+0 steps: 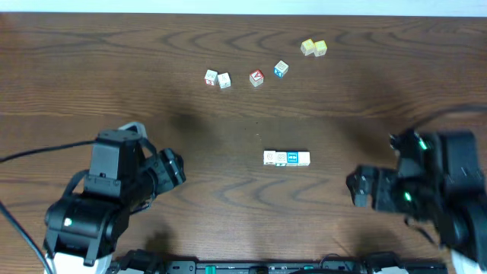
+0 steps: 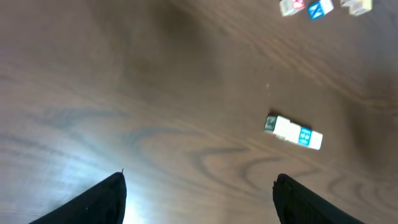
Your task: Lift 4 blocks
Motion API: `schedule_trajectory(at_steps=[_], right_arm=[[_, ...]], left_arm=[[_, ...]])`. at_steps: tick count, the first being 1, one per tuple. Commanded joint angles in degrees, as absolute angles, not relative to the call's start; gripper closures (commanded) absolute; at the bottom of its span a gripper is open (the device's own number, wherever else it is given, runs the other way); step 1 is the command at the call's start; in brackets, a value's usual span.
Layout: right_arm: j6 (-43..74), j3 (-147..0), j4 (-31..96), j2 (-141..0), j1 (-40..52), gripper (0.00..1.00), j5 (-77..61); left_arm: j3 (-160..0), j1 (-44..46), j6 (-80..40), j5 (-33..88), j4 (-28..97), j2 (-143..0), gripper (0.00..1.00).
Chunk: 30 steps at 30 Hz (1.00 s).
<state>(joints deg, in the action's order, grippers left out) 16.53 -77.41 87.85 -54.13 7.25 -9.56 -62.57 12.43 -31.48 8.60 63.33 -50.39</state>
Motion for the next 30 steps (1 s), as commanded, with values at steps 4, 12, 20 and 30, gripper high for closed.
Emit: schedule_trajectory(at_steps=[4, 12, 20, 30], right_arm=[[18.41, -76.29, 87.85, -45.71, 7.81, 0.01, -9.04], [18.48, -76.29, 87.74, -43.24, 7.81, 0.01, -9.39], [23.70, -76.29, 87.68, -43.24, 7.81, 0.01, -9.65], [23.70, -76.29, 87.68, -43.24, 7.81, 0.01, -9.65]], left_arm=[[-63.33, 12.12, -31.16, 7.88, 66.22, -50.39, 0.24], [-63.33, 12.12, -31.16, 7.86, 66.19, -51.13, 0.24], [-63.33, 12.12, -31.16, 7.88, 66.19, -51.22, 0.24], [-63.33, 12.12, -31.16, 7.88, 66.19, -51.22, 0.23]])
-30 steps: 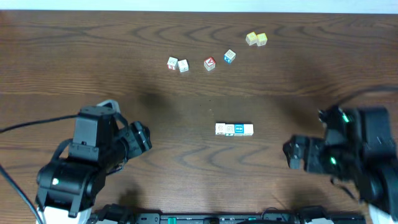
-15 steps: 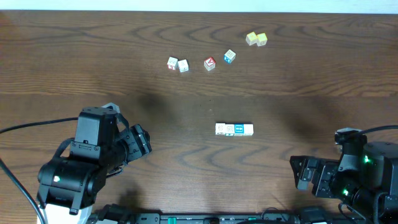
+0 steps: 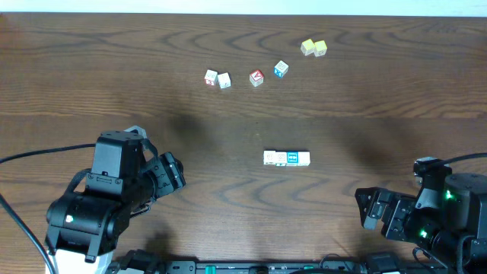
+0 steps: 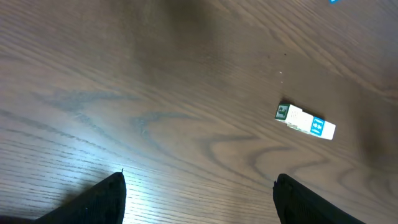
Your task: Lift 4 blocks
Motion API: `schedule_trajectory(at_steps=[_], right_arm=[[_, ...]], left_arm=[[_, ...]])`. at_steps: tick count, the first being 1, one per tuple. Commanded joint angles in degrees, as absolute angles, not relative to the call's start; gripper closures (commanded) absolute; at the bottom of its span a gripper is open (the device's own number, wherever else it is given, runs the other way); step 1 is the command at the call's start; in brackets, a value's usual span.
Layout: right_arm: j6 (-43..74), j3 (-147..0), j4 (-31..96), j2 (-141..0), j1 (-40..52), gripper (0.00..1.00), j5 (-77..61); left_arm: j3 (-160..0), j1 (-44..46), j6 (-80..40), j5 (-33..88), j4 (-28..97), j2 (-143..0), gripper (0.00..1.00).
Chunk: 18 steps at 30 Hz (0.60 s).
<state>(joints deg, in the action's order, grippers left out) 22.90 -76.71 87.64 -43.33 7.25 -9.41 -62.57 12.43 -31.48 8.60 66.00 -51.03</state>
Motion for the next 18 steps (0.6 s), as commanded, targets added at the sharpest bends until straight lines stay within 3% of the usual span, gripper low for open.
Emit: schedule_trajectory(at_steps=[1, 9, 18], right_arm=[[23.70, -76.29, 87.68, -43.24, 7.81, 0.01, -9.65], [15.51, -73.54, 80.34, -42.24, 7.68, 0.01, -4.40], [4.14, -50.41, 52.58, -26.87, 0.93, 0.01, -6.35]], left_arm=[[-63.33, 12.12, -31.16, 7.88, 66.19, -51.22, 0.23], [-63.33, 12.12, -31.16, 7.88, 66.19, -51.22, 0.24], [-63.33, 12.12, -31.16, 7.88, 66.19, -51.22, 0.23]])
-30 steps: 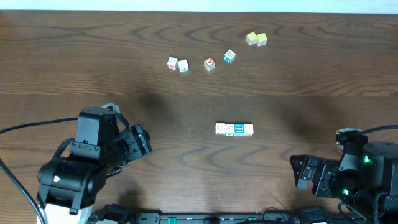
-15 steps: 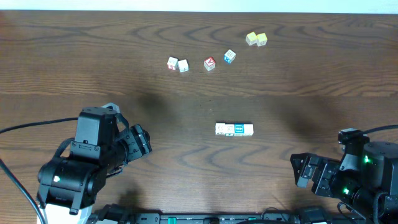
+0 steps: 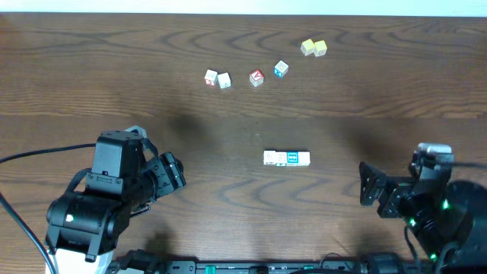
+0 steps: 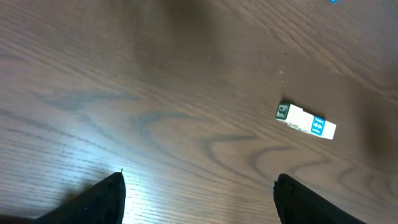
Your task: Lift 4 blocks
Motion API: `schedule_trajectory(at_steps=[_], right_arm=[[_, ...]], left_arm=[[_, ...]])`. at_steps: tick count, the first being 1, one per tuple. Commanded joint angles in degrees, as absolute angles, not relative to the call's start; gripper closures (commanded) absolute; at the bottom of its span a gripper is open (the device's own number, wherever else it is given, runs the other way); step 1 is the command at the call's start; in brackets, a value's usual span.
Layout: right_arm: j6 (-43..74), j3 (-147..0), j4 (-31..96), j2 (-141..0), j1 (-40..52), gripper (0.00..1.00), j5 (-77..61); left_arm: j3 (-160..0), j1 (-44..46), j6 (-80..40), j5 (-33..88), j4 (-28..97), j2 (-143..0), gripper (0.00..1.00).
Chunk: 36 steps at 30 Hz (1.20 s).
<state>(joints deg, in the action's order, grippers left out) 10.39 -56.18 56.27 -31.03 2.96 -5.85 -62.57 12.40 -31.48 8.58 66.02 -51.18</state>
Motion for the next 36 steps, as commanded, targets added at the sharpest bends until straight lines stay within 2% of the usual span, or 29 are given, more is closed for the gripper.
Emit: schedule_trajectory(at_steps=[1, 8, 14, 22, 36], right_arm=[[2.72, -47.07, 48.69, -24.69, 0.25, 0.01, -6.61], [-2.02, -27.57, 25.30, -13.34, -0.38, 0.01, -6.70], [-2.02, -16.34, 12.62, -6.94, 0.69, 0.01, -6.72], [-2.04, -7.75, 6.57, -0.23, 3.11, 0.01, -6.68], [-2.68, -0.25, -3.14, -0.27, 3.27, 0.01, -4.23]], left_arm=[[-63.33, 12.12, -31.14, 7.86, 66.19, -51.22, 0.23], [-63.33, 12.12, -31.16, 7.86, 66.19, -51.22, 0.23], [-63.33, 12.12, -31.16, 7.86, 66.19, -51.22, 0.23], [-63.33, 12.12, -31.16, 7.86, 66.19, -51.22, 0.23], [-63.33, 12.12, -31.14, 7.86, 66.19, -51.22, 0.23]])
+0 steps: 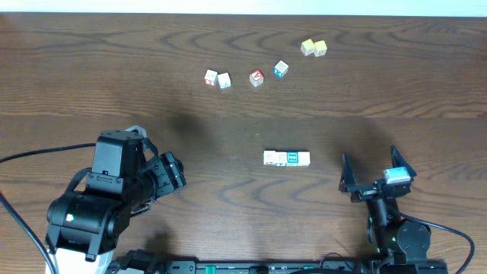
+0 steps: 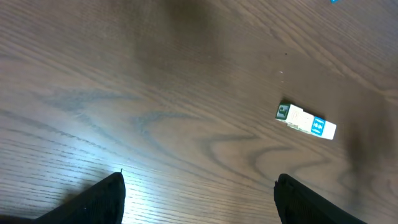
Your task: Lift 4 blocks
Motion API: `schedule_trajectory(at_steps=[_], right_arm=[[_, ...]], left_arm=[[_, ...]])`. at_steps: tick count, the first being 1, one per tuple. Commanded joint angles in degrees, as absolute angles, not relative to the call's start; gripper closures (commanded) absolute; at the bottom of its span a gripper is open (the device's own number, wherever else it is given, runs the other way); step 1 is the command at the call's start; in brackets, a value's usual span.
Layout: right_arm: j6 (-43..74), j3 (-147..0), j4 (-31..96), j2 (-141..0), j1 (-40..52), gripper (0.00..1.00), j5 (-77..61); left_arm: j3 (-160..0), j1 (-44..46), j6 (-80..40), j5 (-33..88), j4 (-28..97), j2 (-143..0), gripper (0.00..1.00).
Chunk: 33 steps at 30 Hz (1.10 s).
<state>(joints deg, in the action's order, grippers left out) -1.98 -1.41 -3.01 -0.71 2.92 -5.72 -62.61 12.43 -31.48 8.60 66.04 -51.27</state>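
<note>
A short row of small blocks (image 1: pixel 287 158), white with a blue one at its right end, lies end to end on the wooden table (image 1: pixel 228 129); it also shows in the left wrist view as the block row (image 2: pixel 306 121). My left gripper (image 1: pixel 176 169) sits far to the left of the row, open and empty, and in its own view the left gripper (image 2: pixel 199 199) shows bare wood between the fingertips (image 2: pixel 106 198). My right gripper (image 1: pixel 371 169) stands right of the row, its two fingers spread wide, nothing between them.
Loose blocks lie along the far side: a white pair (image 1: pixel 217 78), a red one (image 1: pixel 256 78), a blue one (image 1: pixel 281 69) and a yellow pair (image 1: pixel 313 48). A cable trails from the left arm's base (image 1: pixel 84 213) at the front left.
The right arm has shifted left and folded up near the front edge; its gripper now stands open, closer to the row's right end. The left arm and the blocks have not moved.
The right arm was first at the right edge, then drawn back toward the front corner, then nearer the row, and now stands folded beside it. The left wrist view dipped slightly after the first moment and has stayed still. The blocks have kept their places.
</note>
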Motion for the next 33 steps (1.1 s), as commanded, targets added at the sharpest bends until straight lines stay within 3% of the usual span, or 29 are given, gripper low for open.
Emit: schedule_trajectory(at_steps=[1, 6, 33], right_arm=[[-2.66, -0.30, -2.37, -0.27, 3.31, 0.01, -4.25], [-2.68, -0.30, 4.34, -0.27, 3.42, 0.01, -4.05], [-2.22, -0.32, 4.03, -0.36, 3.42, 0.01, -3.66]], left_arm=[[-63.33, 12.12, -31.16, 7.88, 66.19, -51.22, 0.23], [-63.33, 12.12, -31.16, 7.88, 66.19, -51.22, 0.23], [-63.33, 12.12, -31.14, 7.86, 66.19, -51.22, 0.23]])
